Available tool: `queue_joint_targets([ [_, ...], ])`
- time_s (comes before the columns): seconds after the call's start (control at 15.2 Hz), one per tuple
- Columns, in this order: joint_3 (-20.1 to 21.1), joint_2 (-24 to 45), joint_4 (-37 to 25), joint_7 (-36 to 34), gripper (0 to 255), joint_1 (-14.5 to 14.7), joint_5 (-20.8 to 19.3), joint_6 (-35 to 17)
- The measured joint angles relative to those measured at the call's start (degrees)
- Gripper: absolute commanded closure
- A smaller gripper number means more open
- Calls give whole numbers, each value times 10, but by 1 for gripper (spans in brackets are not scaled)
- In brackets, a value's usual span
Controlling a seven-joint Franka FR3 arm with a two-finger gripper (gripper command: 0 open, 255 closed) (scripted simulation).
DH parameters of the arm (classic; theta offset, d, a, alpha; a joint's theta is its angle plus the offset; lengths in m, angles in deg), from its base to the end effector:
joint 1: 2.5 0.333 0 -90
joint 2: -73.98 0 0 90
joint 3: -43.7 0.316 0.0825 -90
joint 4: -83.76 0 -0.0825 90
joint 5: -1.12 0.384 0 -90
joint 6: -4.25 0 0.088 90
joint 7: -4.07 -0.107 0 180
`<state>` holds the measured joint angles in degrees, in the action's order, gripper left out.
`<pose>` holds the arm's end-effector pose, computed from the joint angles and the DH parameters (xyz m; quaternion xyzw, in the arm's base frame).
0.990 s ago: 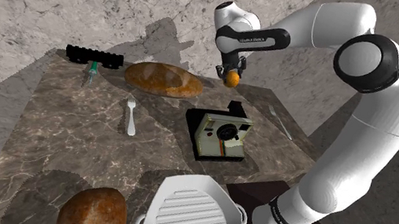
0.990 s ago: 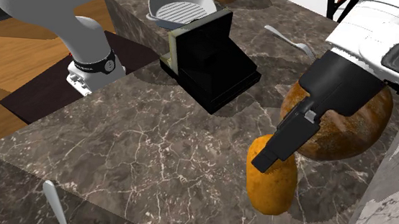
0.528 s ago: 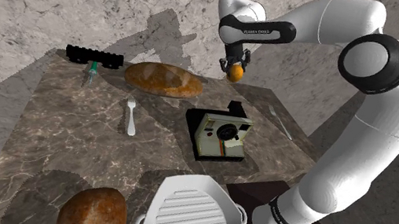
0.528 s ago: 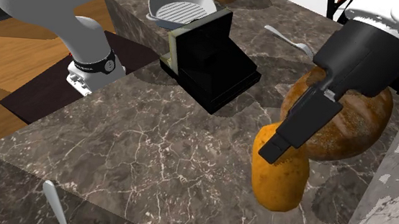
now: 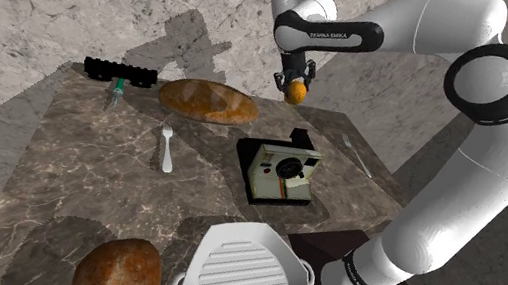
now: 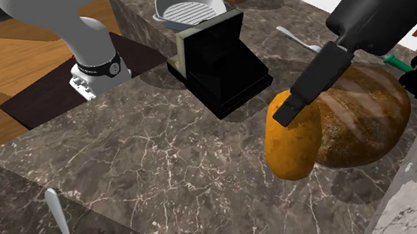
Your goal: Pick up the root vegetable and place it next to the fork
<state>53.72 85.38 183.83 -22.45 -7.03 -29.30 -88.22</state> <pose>0.5868 -0.0020 0.4459 0.9503 -0.1203 -0.0850 0.2741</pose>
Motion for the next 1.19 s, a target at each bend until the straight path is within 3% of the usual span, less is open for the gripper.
queue_joint_targets([
  [0.53,46,-35,42,-87,255,55,36,37],
  [1.19,107,-15,8,-203,255,131,80,101],
])
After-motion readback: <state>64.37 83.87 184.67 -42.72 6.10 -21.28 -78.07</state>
